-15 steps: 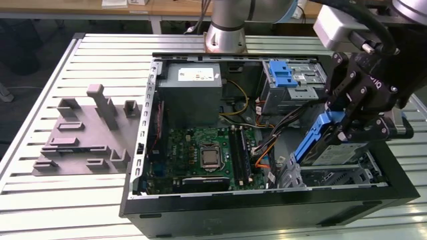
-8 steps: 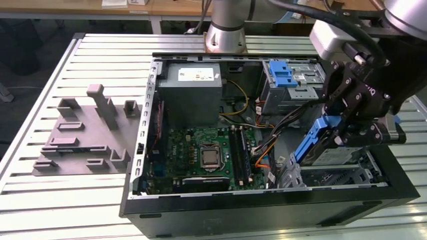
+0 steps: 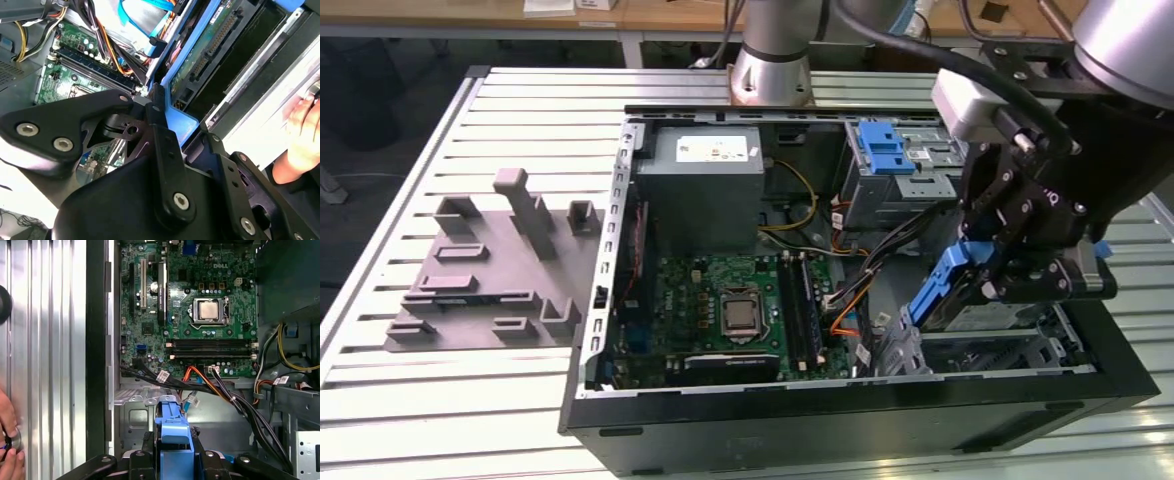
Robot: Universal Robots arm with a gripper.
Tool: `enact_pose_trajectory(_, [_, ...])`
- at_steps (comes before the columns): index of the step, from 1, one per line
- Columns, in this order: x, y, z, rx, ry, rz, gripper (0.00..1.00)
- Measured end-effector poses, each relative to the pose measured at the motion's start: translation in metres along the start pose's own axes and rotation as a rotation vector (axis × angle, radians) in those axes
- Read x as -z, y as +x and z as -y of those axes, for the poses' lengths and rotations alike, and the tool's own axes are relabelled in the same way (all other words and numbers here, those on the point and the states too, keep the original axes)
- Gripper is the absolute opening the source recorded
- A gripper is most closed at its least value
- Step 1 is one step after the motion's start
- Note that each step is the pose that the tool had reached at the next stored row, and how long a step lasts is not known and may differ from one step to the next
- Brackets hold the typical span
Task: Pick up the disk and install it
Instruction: 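Insert the disk into the insertion slot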
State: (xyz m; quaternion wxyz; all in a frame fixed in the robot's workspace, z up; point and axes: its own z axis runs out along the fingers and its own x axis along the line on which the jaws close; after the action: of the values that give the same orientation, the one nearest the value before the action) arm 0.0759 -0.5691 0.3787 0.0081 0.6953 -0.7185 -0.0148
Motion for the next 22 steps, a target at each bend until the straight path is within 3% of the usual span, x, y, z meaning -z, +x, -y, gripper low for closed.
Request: enact_pose_trajectory(22, [-0.0211,0.0002,0.0007,0.0,0.0,-0.0001,0.36])
